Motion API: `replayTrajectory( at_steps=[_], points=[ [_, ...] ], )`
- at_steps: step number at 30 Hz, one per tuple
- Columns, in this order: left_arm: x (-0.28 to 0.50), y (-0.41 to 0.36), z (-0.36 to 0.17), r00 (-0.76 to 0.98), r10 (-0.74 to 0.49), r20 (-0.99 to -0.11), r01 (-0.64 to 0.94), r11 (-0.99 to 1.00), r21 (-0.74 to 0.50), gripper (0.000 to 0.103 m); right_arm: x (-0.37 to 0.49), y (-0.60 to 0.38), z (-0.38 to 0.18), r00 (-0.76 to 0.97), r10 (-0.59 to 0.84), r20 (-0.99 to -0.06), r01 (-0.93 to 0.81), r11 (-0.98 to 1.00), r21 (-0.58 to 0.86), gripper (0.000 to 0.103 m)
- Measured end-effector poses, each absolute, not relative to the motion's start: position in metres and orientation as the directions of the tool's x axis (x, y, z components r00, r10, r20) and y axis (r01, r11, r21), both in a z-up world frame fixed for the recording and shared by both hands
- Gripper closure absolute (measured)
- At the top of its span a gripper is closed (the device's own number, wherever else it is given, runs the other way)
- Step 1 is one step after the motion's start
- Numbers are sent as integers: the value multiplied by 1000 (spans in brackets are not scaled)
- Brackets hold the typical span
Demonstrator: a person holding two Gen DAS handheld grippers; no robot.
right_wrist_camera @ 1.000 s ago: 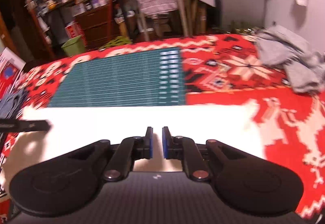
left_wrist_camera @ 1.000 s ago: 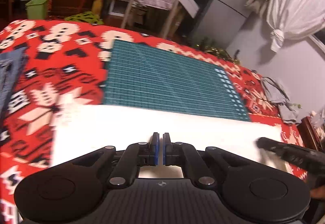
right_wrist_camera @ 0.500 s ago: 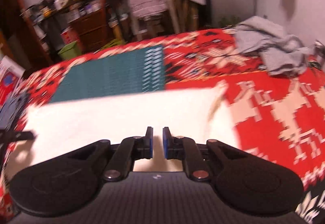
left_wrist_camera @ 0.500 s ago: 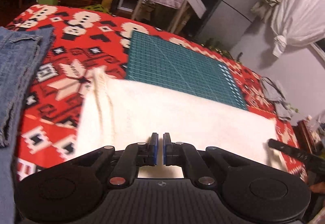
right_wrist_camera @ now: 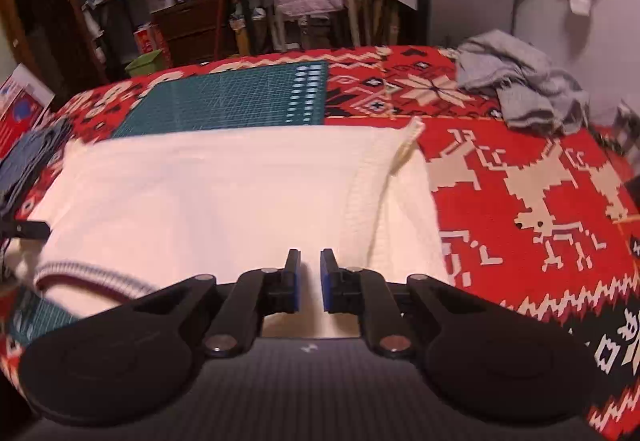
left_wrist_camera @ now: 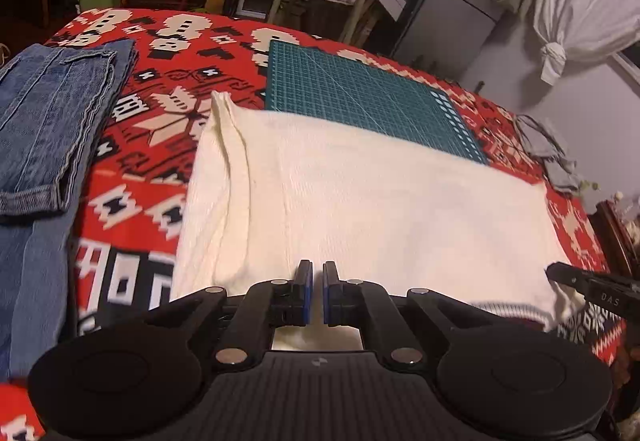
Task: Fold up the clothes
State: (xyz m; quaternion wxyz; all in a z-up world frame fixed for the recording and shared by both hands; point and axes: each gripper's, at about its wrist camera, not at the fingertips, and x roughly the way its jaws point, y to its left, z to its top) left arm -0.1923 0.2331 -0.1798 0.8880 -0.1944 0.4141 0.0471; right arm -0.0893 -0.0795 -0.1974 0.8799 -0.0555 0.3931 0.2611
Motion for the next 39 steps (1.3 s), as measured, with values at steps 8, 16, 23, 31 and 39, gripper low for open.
replayTrajectory(
  at_steps=[8, 16, 23, 31, 39],
  points=[
    [-209, 219, -178, 654, -72, -753, -221, 934, -282, 99, -121, -66, -190, 565, 436, -701, -570, 820, 51, 92],
    [-211, 214, -181, 653, -62, -755, -222, 937, -268, 99, -129, -55, -196, 548, 436, -713, -597, 802, 32, 92],
    [-217, 214, -176, 670, -58, -740, -222, 936, -274, 99, -133, -56, -186, 549, 452, -703, -606, 795, 39, 92],
    [-219, 220, -182, 663, 5, -749, -265, 937, -229, 99, -131, -49, -195, 527, 461, -714, -622, 781, 45, 93],
    [-250, 242, -176, 650, 92, -754, -387, 894, -224, 95, -132, -55, -195, 516, 470, -716, -619, 783, 69, 92]
  ],
)
